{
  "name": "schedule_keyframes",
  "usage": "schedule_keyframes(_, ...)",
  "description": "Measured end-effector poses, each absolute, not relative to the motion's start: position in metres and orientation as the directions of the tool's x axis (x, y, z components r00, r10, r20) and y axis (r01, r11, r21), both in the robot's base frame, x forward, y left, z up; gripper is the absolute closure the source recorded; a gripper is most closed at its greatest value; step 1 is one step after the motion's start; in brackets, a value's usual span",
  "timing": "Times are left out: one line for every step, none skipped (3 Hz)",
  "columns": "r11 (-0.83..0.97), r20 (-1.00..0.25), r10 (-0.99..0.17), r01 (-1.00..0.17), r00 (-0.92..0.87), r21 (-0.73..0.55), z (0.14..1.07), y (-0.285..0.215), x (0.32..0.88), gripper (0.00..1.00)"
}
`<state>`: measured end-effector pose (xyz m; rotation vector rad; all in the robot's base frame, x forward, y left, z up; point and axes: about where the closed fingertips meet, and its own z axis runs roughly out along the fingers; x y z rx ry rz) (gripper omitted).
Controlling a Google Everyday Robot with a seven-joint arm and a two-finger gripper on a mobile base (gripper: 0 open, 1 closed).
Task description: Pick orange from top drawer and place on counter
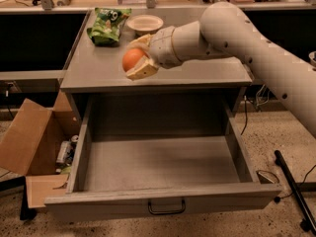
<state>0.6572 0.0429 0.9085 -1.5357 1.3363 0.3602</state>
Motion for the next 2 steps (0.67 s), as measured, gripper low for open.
schedule_keyframes(0.184, -0.789, -0.492, -0.841, 0.369, -0.508, 0.921, 0.054, 0.68, 1.0)
schedule_keyframes(0.235, -0.823, -0.417, -0.829, 0.386, -0.507, 0.931, 0.062, 0.703, 1.0)
